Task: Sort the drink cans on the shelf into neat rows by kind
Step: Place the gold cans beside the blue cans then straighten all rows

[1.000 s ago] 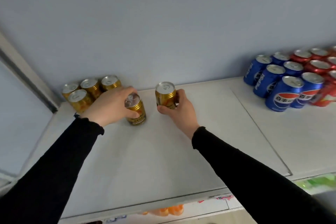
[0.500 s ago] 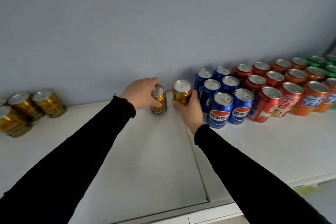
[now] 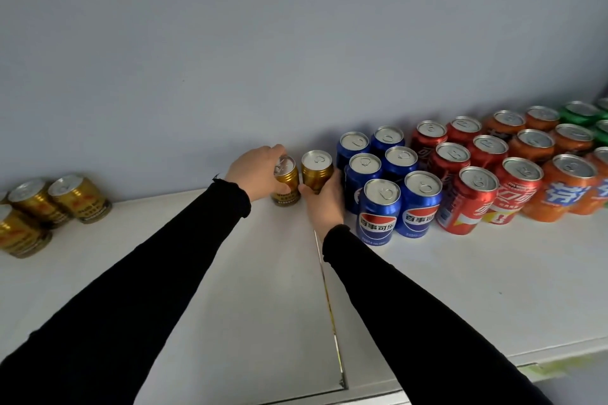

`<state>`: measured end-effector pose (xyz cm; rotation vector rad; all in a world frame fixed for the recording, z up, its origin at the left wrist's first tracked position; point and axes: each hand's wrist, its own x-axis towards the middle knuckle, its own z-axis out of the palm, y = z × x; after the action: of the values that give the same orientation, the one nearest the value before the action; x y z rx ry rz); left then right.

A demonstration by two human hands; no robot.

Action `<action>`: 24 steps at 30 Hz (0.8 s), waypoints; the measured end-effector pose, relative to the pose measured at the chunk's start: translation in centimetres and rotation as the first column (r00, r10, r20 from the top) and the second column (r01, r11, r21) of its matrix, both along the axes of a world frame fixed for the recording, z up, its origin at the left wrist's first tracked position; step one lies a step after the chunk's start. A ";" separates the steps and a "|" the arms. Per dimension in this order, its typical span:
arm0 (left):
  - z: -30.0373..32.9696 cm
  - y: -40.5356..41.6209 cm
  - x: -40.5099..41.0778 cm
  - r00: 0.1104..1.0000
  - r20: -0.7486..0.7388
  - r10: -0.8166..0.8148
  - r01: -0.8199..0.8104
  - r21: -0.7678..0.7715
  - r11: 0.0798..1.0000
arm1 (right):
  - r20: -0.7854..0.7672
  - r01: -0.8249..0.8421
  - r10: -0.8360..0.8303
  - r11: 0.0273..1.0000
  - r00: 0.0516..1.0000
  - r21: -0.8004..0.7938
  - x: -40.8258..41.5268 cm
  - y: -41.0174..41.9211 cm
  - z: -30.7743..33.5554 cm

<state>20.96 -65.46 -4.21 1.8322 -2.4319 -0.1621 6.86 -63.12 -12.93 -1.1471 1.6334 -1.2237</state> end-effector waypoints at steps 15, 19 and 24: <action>-0.8 7.0 10.6 0.997 -0.066 0.040 -0.050 -0.154 0.987 | -0.421 -0.290 0.145 0.908 0.896 -0.303 5.0 10.0 1.3; -0.1 9.4 17.4 0.996 -0.011 0.090 -0.091 -0.189 0.978 | -0.596 -0.472 0.238 0.838 0.767 -0.274 11.0 8.8 1.9; 1.0 11.8 28.0 0.985 0.006 0.173 -0.168 -0.207 0.964 | -0.689 -0.642 0.340 0.729 0.639 -0.236 21.2 7.8 2.2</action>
<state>49.00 -53.63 -3.25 1.9456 -2.1951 0.1207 28.10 -55.31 -10.69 -2.3388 1.2664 -0.9122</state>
